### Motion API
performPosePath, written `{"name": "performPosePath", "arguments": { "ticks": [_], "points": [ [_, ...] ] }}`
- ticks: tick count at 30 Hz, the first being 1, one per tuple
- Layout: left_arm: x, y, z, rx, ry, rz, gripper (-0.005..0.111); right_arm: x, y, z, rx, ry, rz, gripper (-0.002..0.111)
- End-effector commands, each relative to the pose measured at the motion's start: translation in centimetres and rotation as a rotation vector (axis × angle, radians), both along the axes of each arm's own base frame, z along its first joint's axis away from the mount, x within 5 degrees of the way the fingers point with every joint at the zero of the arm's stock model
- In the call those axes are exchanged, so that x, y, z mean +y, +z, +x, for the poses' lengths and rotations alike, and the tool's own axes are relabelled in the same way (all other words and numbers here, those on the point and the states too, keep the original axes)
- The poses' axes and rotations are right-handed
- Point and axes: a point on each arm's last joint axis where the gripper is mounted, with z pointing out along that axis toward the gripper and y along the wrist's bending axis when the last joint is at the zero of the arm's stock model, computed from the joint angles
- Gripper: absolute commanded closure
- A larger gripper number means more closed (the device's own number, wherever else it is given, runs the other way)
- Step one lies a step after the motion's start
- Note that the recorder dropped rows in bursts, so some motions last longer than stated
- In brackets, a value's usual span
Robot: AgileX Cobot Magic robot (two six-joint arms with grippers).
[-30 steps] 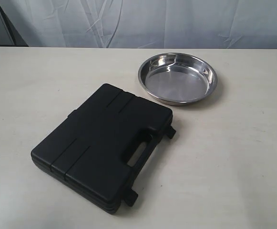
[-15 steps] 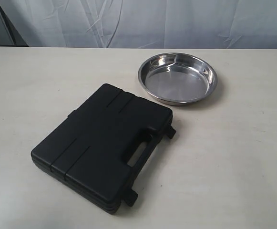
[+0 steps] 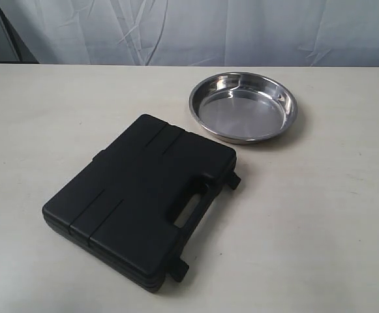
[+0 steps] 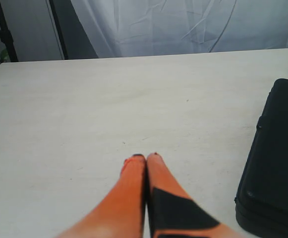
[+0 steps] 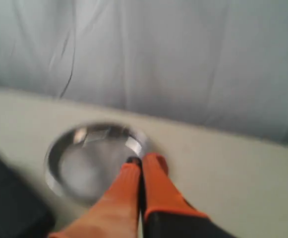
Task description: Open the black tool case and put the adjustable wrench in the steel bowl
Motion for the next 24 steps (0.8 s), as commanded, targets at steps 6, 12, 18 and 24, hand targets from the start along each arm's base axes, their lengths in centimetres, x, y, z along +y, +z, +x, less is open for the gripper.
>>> {"name": "performPosePath", "arguments": {
  "ticks": [6,12,18,24],
  "points": [
    [0.0,0.0,0.0,-0.007,-0.003,0.0,0.107,12.3,-10.5,8.4,0.54,0.707,-0.432,0.109],
    [0.0,0.0,0.0,-0.007,-0.003,0.0,0.107,17.4,-18.3,8.3,0.71,0.915,-0.665,0.109],
    [0.0,0.0,0.0,-0.007,-0.003,0.0,0.107,20.6,-19.9,6.9,0.674,1.0,-0.708,0.077],
    [0.0,0.0,0.0,-0.004,-0.002,0.0,0.107,21.3,-19.9,6.5,0.596,1.064,-0.796,0.056]
  ]
}}
